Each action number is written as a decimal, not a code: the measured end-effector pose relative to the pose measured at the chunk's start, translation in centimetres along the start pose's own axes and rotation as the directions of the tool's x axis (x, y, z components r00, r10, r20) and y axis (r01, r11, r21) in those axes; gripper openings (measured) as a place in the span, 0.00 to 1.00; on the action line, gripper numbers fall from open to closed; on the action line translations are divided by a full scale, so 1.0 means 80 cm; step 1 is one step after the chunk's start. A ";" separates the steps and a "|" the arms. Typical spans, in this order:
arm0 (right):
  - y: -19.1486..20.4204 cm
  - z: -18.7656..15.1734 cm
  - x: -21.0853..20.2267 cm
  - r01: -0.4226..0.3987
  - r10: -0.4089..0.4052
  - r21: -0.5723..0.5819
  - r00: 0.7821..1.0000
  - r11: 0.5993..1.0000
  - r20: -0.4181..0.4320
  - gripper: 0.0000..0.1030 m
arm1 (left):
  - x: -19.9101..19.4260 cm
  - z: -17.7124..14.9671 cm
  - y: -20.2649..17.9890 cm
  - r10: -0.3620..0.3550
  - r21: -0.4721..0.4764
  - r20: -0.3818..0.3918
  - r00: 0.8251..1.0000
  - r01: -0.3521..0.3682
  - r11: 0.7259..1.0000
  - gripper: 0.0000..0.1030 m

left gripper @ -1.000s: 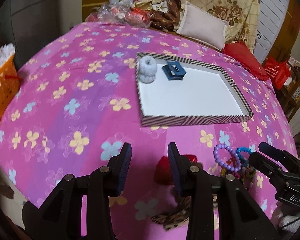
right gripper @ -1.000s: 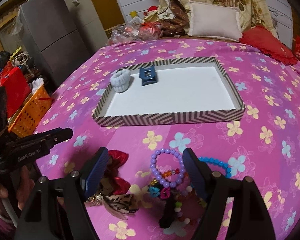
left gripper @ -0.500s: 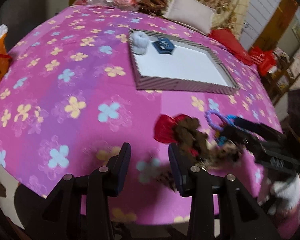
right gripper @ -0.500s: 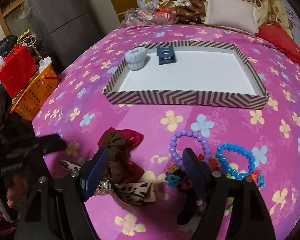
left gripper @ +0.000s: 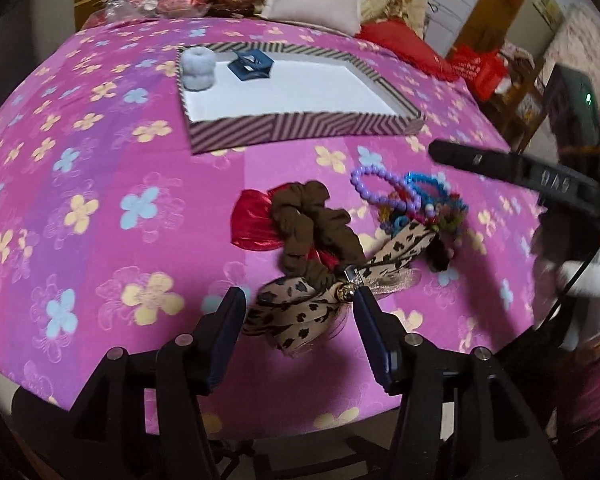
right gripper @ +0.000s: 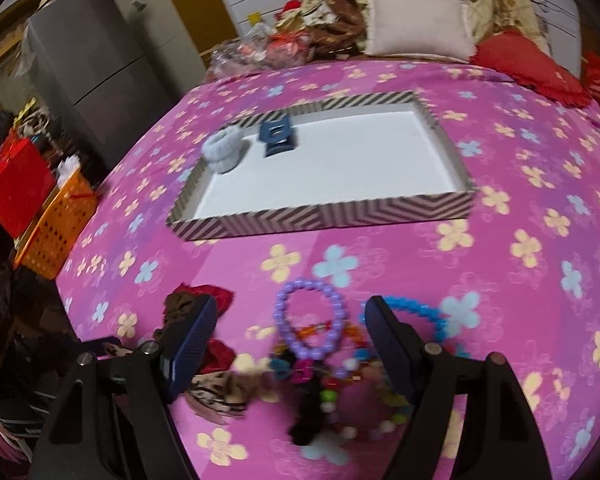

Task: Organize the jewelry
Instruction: 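Grasp the brown scrunchie with the left tool while the right tool grasps the purple bracelet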

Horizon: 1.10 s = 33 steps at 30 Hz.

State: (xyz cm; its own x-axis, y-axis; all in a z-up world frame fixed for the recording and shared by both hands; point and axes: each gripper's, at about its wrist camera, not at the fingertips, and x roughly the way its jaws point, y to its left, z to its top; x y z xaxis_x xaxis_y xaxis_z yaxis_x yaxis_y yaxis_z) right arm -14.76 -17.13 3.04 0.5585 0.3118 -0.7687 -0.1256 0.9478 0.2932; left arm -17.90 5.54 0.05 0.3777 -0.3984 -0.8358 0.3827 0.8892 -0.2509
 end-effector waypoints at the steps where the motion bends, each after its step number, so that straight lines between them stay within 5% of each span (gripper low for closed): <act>1: -0.004 0.000 -0.001 0.006 -0.006 0.001 1.000 1.000 -0.002 0.77 | 0.003 0.000 -0.001 0.001 0.006 -0.002 1.000 -0.001 1.000 0.55; 5: -0.009 -0.004 0.005 0.037 -0.037 -0.023 0.999 0.999 -0.021 0.75 | 0.014 0.001 -0.006 0.017 0.016 -0.008 1.000 -0.017 1.000 0.55; 15: 0.014 -0.004 0.045 0.088 -0.098 -0.154 0.993 0.984 -0.062 0.51 | 0.025 0.004 -0.003 0.006 -0.007 0.011 1.000 -0.006 1.000 0.54; 20: 0.004 0.006 0.070 0.109 -0.129 -0.183 0.986 0.977 -0.104 0.38 | 0.027 0.004 -0.002 -0.024 -0.003 0.014 1.000 0.024 1.000 0.39; 27: 0.022 -0.001 0.098 0.139 -0.199 -0.349 0.970 0.927 -0.142 0.10 | 0.022 0.002 -0.020 0.000 0.085 0.036 0.999 -0.003 0.996 0.04; 33: 0.025 0.016 0.068 0.100 -0.134 -0.315 0.987 0.944 -0.086 0.09 | -0.007 0.021 -0.004 -0.032 0.044 0.081 0.996 0.028 0.999 0.04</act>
State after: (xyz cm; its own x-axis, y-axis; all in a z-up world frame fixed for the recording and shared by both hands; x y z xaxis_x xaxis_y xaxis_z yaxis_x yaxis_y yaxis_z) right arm -10.90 -13.64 0.19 0.4976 0.1868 -0.8471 -0.3210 0.9469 0.0202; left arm -16.84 5.08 1.40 0.4325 -0.4434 -0.7850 0.4295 0.8669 -0.2530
